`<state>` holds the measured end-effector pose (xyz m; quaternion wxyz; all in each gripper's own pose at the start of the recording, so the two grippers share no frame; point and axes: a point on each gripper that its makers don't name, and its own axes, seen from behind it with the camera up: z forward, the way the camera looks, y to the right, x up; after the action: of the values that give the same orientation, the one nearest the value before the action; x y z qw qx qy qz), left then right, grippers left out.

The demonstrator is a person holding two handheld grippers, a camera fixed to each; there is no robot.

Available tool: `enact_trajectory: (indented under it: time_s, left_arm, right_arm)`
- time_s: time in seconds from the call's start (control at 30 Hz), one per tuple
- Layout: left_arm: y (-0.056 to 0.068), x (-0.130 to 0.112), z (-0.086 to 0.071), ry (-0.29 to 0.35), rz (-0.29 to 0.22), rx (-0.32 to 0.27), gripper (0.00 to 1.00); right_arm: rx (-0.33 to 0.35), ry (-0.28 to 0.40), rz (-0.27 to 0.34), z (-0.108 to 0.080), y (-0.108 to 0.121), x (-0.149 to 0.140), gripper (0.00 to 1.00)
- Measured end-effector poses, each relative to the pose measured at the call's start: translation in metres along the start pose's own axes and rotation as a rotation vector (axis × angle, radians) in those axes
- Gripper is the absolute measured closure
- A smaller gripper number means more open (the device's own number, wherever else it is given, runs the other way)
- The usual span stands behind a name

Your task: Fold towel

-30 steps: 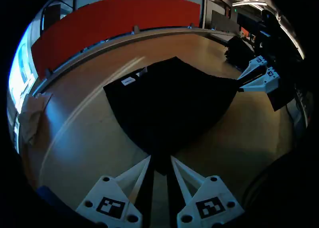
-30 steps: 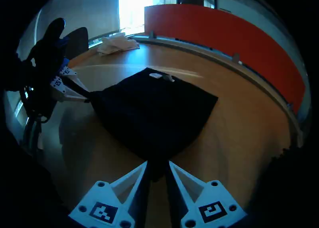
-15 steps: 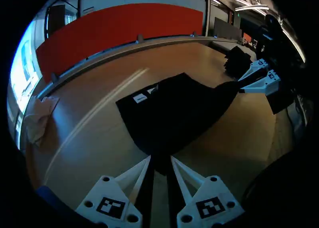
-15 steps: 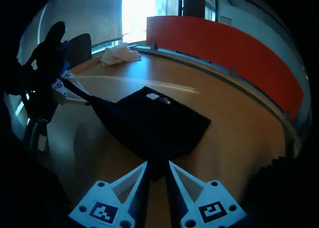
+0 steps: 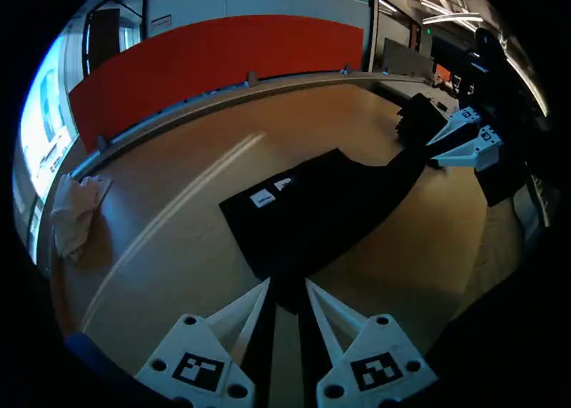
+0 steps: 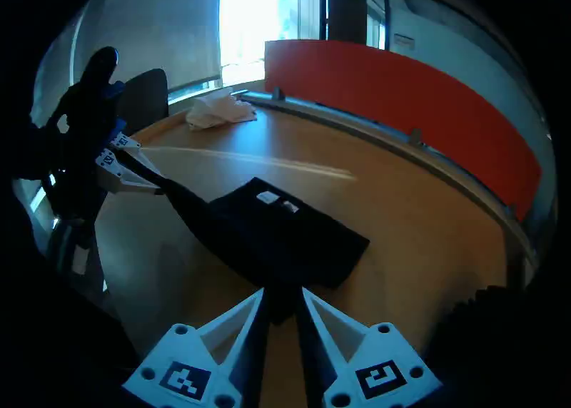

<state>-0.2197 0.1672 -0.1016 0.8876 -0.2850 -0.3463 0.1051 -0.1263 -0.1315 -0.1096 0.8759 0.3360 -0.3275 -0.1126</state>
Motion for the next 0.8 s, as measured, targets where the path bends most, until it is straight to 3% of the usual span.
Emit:
enact_trajectory:
  time_s: [0.8]
  left_arm:
    - [0.009, 0.008, -0.025, 0.003, 0.012, -0.018, 0.81]
  right_arm:
    - [0.023, -0.006, -0.005, -0.024, -0.009, 0.007, 0.77]
